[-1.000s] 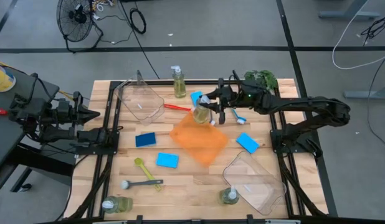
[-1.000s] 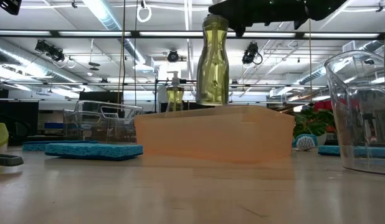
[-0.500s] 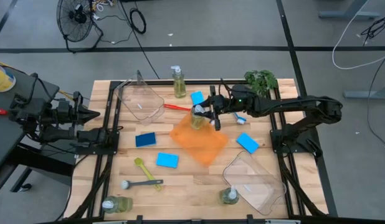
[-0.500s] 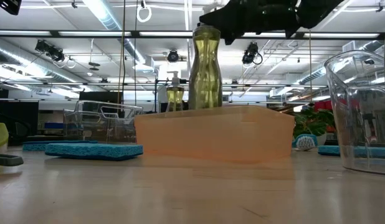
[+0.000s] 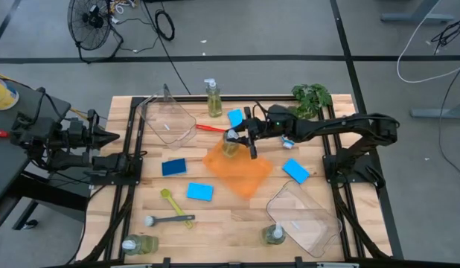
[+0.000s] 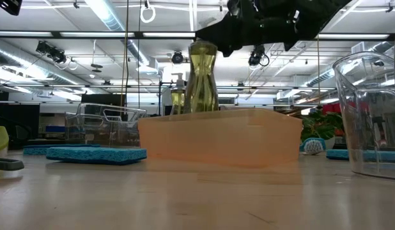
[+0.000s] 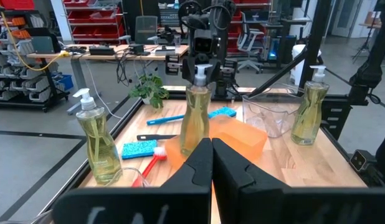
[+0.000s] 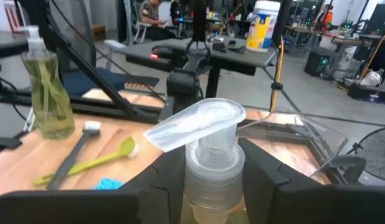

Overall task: Pick & Place Kitchen Sink Supplies
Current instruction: Put the yellow dish soap into the orange bin

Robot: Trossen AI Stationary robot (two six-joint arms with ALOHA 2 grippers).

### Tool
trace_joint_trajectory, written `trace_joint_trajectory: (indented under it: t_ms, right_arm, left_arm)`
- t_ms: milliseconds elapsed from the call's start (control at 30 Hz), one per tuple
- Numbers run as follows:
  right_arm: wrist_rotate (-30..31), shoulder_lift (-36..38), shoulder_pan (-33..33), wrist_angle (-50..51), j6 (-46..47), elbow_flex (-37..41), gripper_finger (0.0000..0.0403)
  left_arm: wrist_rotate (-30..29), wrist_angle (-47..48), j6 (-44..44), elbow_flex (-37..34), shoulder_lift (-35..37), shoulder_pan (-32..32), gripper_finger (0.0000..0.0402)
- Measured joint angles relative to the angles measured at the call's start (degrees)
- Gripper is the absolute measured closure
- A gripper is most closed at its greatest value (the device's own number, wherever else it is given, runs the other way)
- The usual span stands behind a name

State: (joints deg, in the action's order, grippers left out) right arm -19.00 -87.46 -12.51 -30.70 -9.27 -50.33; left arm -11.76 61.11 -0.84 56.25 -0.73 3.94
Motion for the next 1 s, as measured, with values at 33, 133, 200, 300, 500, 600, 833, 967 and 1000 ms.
trace_joint_trajectory:
  t_ms: [33, 133, 200, 300, 500, 600, 833, 967, 1000]
  right_arm:
    - [-0.03, -0.35, 0.0, -0.1, -0.71, 0.04, 0.0286]
    - [0.06, -1.1, 0.0, -0.14, -2.27, 0.15, 0.0286]
    - [0.08, -1.57, -0.06, 0.02, -2.45, 0.15, 0.0286]
    - [0.07, -2.3, -0.2, -0.03, -2.46, 0.15, 0.0286]
    - [0.11, -3.44, -0.36, -0.13, -3.88, 0.17, 0.0286]
    - [0.07, -3.74, -0.42, -0.42, -3.77, 0.18, 0.0286]
    - [0.19, -3.74, -0.42, -0.37, -3.34, 0.18, 0.0275]
    - [1.49, -3.74, -0.42, -0.7, -3.22, 0.18, 0.0246]
    - [2.23, -3.7, -0.42, -0.83, -2.91, 0.18, 0.0238]
  left_arm:
    - [-0.01, -0.01, 0.0, 0.0, 0.0, 0.0, 0.0399]
    - [-0.01, -0.01, 0.0, 0.0, -0.02, 0.0, 0.0399]
    - [0.0, -0.01, -0.01, 0.0, -0.01, 0.0, 0.0399]
    - [0.01, -0.01, 0.0, 0.0, -0.01, 0.0, 0.0399]
    - [0.0, 0.0, -0.02, 0.0, -0.01, -0.02, 0.0399]
    - [0.01, 0.01, -0.02, -0.01, 0.0, 0.0, 0.0399]
    - [0.01, 0.0, -0.02, 0.0, -0.01, 0.0, 0.0399]
    - [0.01, 0.01, 0.0, 0.0, 0.0, -0.02, 0.0399]
    - [0.0, 0.0, -0.01, 0.0, 0.0, 0.0, 0.0399]
